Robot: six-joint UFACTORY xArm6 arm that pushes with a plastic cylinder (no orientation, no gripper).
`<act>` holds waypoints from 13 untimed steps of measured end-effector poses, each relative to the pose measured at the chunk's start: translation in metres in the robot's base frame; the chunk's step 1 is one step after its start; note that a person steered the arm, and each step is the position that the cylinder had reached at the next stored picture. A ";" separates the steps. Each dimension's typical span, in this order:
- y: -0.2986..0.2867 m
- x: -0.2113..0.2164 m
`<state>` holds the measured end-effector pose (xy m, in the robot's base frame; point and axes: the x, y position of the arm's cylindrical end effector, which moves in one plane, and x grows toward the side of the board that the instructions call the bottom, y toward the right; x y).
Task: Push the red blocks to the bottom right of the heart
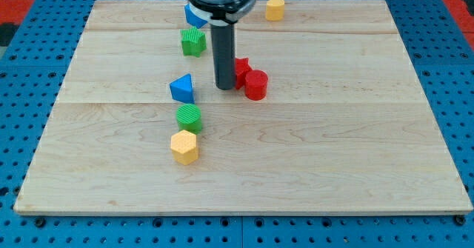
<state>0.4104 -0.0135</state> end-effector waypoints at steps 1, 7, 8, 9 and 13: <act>0.018 0.007; 0.097 0.012; 0.092 -0.022; 0.101 -0.051; 0.147 -0.140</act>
<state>0.2708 0.1337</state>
